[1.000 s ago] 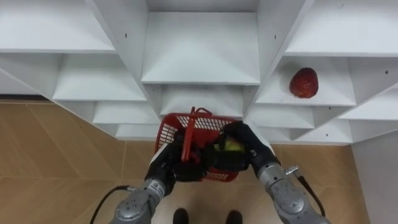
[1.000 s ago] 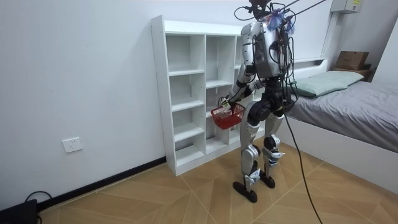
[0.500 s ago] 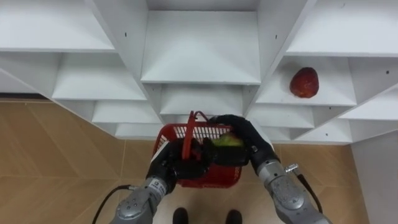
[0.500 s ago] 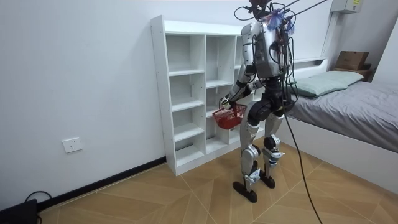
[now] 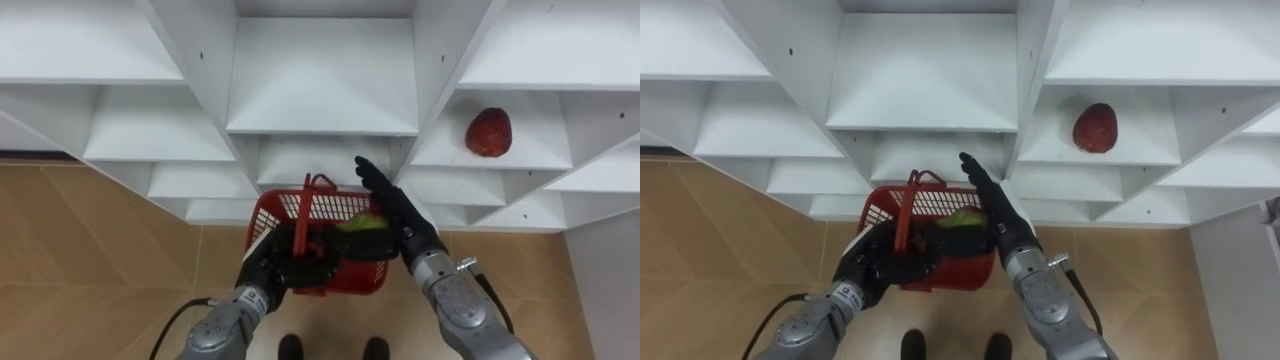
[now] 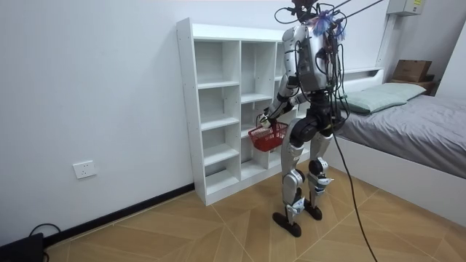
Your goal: Collect fruits from the closet
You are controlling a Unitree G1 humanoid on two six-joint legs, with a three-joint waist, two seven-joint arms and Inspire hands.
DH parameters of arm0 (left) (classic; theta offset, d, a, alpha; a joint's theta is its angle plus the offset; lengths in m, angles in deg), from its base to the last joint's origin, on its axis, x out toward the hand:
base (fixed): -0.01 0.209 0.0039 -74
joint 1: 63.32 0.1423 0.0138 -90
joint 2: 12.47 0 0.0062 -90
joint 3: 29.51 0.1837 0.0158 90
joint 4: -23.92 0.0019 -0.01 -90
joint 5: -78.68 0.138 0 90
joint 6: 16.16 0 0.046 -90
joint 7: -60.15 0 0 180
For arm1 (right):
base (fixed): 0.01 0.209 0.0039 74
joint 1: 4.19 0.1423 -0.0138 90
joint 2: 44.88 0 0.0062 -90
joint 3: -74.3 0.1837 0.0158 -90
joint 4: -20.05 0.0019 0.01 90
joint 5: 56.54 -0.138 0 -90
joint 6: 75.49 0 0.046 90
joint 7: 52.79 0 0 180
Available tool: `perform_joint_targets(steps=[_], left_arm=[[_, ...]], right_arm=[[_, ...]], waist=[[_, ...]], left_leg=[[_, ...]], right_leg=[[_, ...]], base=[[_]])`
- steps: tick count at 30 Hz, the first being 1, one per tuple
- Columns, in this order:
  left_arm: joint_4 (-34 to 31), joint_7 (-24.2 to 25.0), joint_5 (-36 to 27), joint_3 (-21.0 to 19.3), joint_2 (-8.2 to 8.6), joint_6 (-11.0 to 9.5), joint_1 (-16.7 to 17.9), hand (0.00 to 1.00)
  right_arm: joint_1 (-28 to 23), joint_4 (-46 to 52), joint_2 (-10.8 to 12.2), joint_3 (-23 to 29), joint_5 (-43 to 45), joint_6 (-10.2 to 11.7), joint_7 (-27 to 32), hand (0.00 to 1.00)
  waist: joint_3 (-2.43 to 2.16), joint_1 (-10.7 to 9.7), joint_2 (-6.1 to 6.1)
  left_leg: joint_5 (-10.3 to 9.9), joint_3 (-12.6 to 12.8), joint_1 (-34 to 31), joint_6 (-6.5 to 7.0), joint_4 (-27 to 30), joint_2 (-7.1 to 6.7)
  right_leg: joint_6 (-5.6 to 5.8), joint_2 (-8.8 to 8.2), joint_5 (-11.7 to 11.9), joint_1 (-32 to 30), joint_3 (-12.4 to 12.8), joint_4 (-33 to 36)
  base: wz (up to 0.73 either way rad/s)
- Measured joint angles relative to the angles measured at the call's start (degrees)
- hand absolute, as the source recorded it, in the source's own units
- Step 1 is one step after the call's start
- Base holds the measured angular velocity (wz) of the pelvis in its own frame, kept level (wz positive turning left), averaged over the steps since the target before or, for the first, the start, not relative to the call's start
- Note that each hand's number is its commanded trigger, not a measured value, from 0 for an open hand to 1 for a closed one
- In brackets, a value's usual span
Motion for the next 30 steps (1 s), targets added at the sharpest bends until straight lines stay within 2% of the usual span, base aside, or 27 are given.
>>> perform_joint_targets(steps=[9, 18, 23, 27, 30], left_arm=[[0.0, 0.0, 0.0, 0.0, 0.01, 0.0, 0.0, 1.0], [-0.2, -0.2, 0.2, 0.0, 0.04, 0.0, 0.0, 1.0], [-0.8, -1.1, 3.2, -0.2, 0.01, 0.0, 0.0, 1.0], [-2.0, -1.4, 9.3, -1.5, -0.16, 0.0, -0.1, 1.0], [-1.9, -1.6, 10.8, -1.5, -0.43, 0.0, 0.0, 1.0]], right_arm=[[0.0, -0.2, 0.0, 0.0, 0.0, 0.2, 0.0, 0.0], [0.0, -1.6, 0.1, 0.0, 0.1, 2.3, 0.0, 0.0], [0.2, -2.3, 0.2, 0.1, 0.0, 2.4, 0.0, 0.0], [0.5, -2.6, 0.1, 0.4, 0.1, 2.6, -1.0, 0.0], [0.1, -2.6, -0.1, 0.5, 0.0, 2.5, -1.9, 0.0]], waist=[[-0.1, -0.1, 0.47], [-0.08, -0.1, 0.47], [-0.06, -0.2, 0.43], [0.0, -0.2, 0.33], [0.07, -0.2, 0.23]], left_leg=[[0.0, 0.0, 0.1, 0.0, 0.0, 0.02], [0.0, 0.1, 0.3, 0.0, 0.0, 0.02], [0.0, 0.3, 0.2, 0.0, 0.0, 0.05], [0.0, 0.3, 0.2, 0.0, 0.0, 0.03], [0.0, 0.3, 0.2, 0.0, 0.0, 0.02]], right_leg=[[-0.02, 0.0, 0.0, 0.0, 0.0, 0.2], [-0.02, -0.04, 0.0, 0.1, 0.0, 0.4], [-0.02, -0.04, 0.0, 0.0, 0.1, 0.3], [-0.02, -0.06, 0.0, 0.0, 0.0, 0.0], [-0.02, -0.21, 0.0, 0.0, 0.0, 0.0]], base=[[0.0], [0.0], [0.0], [0.0], [0.0]])
